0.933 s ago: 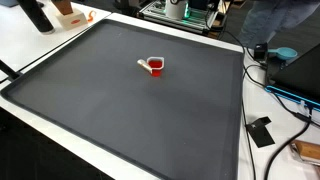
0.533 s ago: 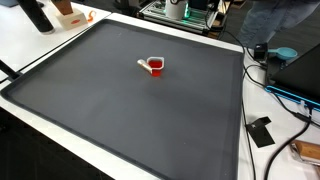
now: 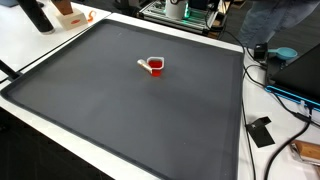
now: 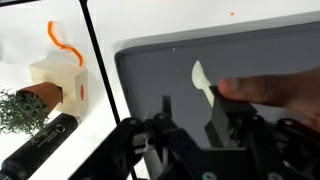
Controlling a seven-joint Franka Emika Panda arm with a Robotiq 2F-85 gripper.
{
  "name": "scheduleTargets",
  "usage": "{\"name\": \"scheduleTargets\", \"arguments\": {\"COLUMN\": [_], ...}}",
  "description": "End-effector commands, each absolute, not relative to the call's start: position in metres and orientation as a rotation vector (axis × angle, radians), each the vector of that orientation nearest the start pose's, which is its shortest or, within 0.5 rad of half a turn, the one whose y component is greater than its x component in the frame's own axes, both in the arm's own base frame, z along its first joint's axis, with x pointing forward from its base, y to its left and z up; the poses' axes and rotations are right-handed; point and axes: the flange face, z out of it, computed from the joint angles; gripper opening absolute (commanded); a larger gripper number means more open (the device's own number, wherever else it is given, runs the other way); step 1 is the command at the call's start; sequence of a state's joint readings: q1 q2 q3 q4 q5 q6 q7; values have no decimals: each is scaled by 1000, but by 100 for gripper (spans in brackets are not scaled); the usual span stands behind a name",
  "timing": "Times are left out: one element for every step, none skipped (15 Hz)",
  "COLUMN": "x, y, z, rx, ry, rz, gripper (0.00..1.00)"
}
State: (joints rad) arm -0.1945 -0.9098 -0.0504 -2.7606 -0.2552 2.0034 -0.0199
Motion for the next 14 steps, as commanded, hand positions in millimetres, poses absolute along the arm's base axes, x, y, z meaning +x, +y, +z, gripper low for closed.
{"name": "scheduleTargets", "arguments": {"x": [288, 288, 288, 289, 289, 289, 290, 290, 290, 290, 291, 288, 289, 289], "y": [-88, -87, -87, -86, -86, -86, -86, -85, -85, -85, -84, -84, -83, -83], "z": [472, 472, 472, 472, 472, 473, 473, 473, 472, 472, 472, 475, 474, 474], "rx": [-3337, -3337, -3338, -3337, -3336, -3336, -3337, -3337, -3338, -3341, -3344, -3344, -3344, -3344], "ry": [171, 166, 160, 157, 152, 148, 144, 140, 139, 134, 128, 163, 160, 158], "rz": [-208, -208, -208, -208, -211, -212, -213, -210, -209, -206, -201, -209, -207, -207], "gripper": [24, 17, 8, 2, 0, 0, 3, 3, 3, 3, 3, 12, 12, 12]}}
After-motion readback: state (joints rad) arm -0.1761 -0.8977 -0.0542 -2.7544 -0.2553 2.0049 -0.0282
